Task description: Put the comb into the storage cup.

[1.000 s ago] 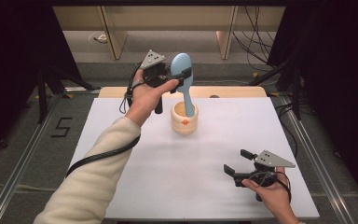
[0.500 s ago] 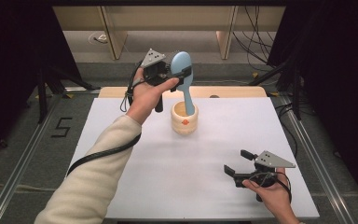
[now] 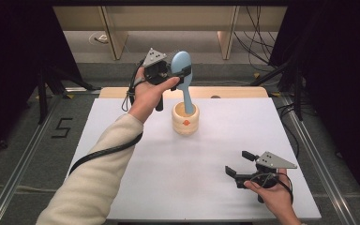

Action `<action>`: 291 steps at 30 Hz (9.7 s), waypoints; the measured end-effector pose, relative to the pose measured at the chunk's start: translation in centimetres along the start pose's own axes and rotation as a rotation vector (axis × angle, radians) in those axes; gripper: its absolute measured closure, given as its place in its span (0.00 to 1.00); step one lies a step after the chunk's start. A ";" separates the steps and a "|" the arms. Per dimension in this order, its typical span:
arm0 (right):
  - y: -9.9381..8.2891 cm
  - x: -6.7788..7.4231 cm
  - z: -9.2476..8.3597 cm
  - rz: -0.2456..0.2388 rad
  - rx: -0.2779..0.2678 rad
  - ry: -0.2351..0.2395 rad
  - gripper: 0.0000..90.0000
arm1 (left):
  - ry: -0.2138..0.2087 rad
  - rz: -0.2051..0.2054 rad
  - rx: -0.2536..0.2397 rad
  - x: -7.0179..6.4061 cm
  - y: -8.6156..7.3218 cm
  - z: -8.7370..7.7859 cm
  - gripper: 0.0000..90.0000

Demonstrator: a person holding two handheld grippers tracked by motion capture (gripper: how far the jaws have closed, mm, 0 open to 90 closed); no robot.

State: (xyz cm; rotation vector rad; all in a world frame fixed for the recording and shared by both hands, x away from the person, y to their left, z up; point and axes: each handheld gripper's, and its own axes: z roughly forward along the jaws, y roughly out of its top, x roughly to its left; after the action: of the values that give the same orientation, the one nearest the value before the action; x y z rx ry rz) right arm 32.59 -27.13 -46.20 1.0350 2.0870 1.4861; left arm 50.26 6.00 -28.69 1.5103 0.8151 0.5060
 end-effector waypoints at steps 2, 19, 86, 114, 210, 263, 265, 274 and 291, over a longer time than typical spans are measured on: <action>0.0 0.0 0.0 0.001 -0.001 0.000 0.10 | 0.001 -0.003 -0.002 0.1 0.0 0.1 0.55; 0.0 0.0 0.0 0.001 -0.001 0.003 0.10 | 0.019 0.010 0.005 0.9 -0.5 1.0 0.55; -0.1 0.0 0.1 0.009 0.000 0.011 0.10 | 0.047 0.022 0.049 1.8 -1.6 3.2 0.55; -0.1 0.1 0.1 0.009 0.001 0.013 0.10 | 0.058 0.008 0.069 2.3 -3.0 3.7 0.55; -0.2 0.1 0.1 0.007 0.003 0.020 0.10 | 0.064 -0.023 0.107 2.4 -6.5 5.6 0.55; -0.2 0.1 0.1 0.009 0.009 0.025 0.10 | 0.064 -0.062 0.139 2.4 -9.1 6.1 0.55; -0.2 0.1 0.2 0.008 0.008 0.024 0.10 | 0.063 -0.064 0.138 2.4 -9.1 6.2 0.55; -0.2 0.1 0.1 0.011 0.010 0.025 0.10 | 0.063 -0.071 0.140 2.4 -9.5 6.2 0.55; -0.2 0.1 0.2 0.008 0.009 0.024 0.10 | 0.068 -0.092 0.139 2.6 -9.9 6.1 0.55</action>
State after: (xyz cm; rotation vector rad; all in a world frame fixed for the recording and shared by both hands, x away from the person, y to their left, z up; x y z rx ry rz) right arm 32.57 -27.01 -46.44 1.0352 2.1107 1.5014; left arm 54.54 3.51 -39.51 1.5814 0.9851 0.4417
